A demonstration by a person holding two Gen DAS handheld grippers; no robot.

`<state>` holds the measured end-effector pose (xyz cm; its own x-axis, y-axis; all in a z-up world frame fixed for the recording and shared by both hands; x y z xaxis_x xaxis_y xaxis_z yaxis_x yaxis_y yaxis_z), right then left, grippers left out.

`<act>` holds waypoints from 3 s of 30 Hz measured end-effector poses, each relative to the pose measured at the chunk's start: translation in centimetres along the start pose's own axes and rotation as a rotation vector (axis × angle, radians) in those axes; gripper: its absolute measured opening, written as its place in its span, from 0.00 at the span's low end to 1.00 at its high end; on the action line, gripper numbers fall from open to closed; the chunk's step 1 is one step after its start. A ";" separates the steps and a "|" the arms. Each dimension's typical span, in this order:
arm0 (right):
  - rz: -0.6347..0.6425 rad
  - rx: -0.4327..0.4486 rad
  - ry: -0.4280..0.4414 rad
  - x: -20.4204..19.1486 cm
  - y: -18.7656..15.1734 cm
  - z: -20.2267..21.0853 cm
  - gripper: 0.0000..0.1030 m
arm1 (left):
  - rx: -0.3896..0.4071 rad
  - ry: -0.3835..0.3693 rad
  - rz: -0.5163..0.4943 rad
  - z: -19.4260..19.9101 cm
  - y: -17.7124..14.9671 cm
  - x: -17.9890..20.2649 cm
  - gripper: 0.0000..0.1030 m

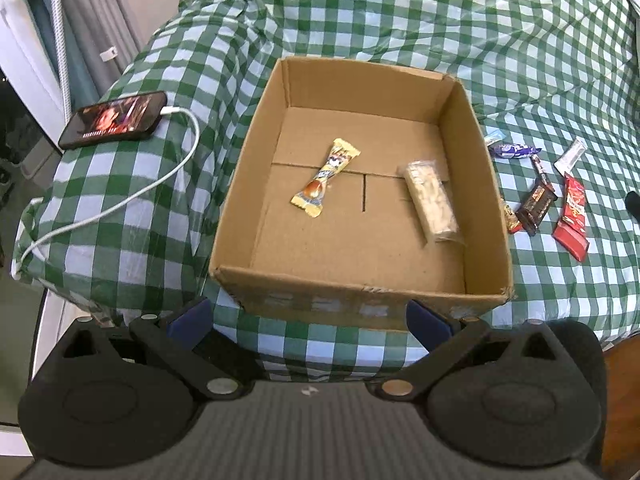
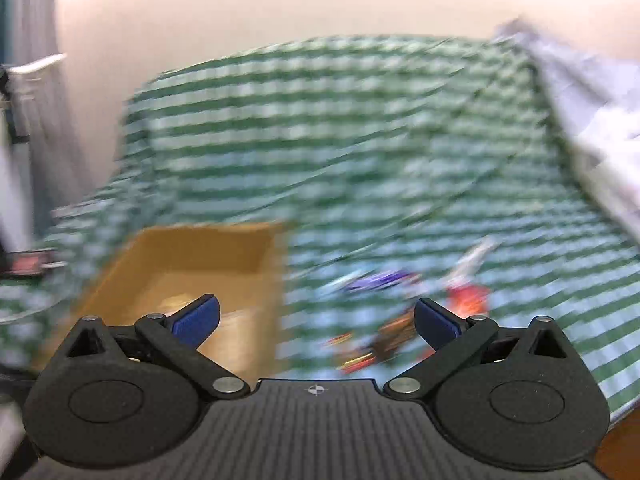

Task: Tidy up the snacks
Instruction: 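Withdraw both tools from the box and move toward the remaining snacks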

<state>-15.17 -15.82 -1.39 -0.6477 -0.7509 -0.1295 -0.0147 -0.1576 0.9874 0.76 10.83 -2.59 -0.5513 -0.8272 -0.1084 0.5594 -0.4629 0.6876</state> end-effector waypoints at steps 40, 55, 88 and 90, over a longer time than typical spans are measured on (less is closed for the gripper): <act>0.005 -0.144 -0.248 31.4 -16.6 -22.0 1.00 | 0.033 0.025 -0.094 -2.5 6.4 9.4 1.00; 0.005 -0.144 -0.248 31.4 -16.5 -21.9 1.00 | 0.050 0.028 -0.069 -1.2 6.4 9.1 1.00; 0.005 -0.144 -0.247 31.4 -16.5 -22.0 1.00 | 0.060 -0.126 -0.275 -3.1 6.0 21.5 1.00; 0.005 -0.144 -0.247 31.4 -16.5 -22.0 1.00 | 0.061 -0.162 -0.303 -3.9 6.3 24.0 1.00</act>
<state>-18.55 -50.92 -23.79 -0.8137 -0.5756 -0.0813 0.0859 -0.2573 0.9625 -6.52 -13.20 -3.70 -0.7809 -0.5910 -0.2022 0.3197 -0.6562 0.6835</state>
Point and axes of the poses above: each gripper's, at about its wrist camera, not at the fingertips, and z roughly against the way its jaws point, x to its right, y to its top, the point moved 10 cm from there along -z, roughly the way its jaws point, and after that the axes turned 15 degrees about x, right-handed, at the moved point
